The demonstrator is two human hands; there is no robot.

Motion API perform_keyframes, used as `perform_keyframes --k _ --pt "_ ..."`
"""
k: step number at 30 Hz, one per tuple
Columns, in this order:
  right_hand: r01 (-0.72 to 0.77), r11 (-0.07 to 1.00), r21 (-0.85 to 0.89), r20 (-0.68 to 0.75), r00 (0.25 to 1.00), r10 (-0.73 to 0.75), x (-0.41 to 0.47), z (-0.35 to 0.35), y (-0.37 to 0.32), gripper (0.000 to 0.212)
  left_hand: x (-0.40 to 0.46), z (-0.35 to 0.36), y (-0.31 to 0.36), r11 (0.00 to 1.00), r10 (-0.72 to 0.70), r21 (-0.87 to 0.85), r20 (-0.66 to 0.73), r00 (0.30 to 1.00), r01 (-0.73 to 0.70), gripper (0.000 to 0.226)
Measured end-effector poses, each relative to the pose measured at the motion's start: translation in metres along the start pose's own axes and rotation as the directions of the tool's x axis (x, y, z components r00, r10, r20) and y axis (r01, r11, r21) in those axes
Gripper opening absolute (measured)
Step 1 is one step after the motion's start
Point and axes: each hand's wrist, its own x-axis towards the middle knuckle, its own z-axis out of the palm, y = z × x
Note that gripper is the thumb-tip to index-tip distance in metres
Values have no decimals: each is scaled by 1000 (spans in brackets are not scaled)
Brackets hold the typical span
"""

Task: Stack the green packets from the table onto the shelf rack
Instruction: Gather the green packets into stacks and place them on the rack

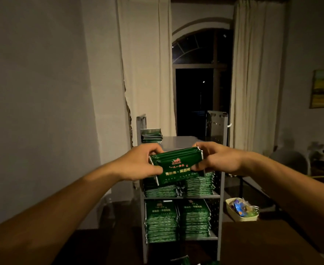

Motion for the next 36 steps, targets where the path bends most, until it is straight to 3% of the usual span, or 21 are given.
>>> perform_keyframes --k 7,11,15,18,20,22,24,26,28,30,33,34,36 --pt "-32 995 91 -57 998 37 20 -20 -36 30 26 -20 2 1000 29 5 44 999 -29 37" --pt "-40 953 301 -132 988 83 41 -24 -41 28 46 -17 -5 983 -33 -178 80 996 47 41" --pt "-7 843 537 -259 951 172 57 -26 -31 44 69 -4 -5 914 -130 -379 73 989 148 38" --pt "-84 826 557 -203 951 234 64 -19 -21 26 84 12 -1 806 -225 -542 93 970 239 42" --pt "-94 841 533 -260 927 268 73 -18 -15 18 90 21 4 775 -258 -580 75 963 252 49" --pt "-95 857 507 -323 900 291 86 -26 -9 21 94 26 3 899 -224 -399 -62 973 181 53" --pt "-140 881 452 -347 883 318 103 -38 -1 25 99 29 -3 997 -78 -33 -208 975 72 66" --pt "-207 910 359 -346 876 336 123 -45 4 24 103 27 -10 971 96 238 -285 954 -27 69" --pt "-238 926 293 -340 879 334 144 -48 13 30 110 26 -18 909 214 405 -254 943 -97 59" --pt "-275 948 159 -358 879 314 159 -46 18 33 118 24 -26 883 242 453 -218 946 -122 48" --pt "-345 890 -297 -460 869 183 167 -42 20 40 130 24 -32 872 233 480 -226 946 -100 43" --pt "-343 859 -381 -479 868 134 165 -41 19 43 132 23 -33 856 246 507 -226 943 -102 43" --pt "-301 871 -389 -448 888 107 157 -43 17 46 136 23 -33 827 268 551 -219 938 -107 45"
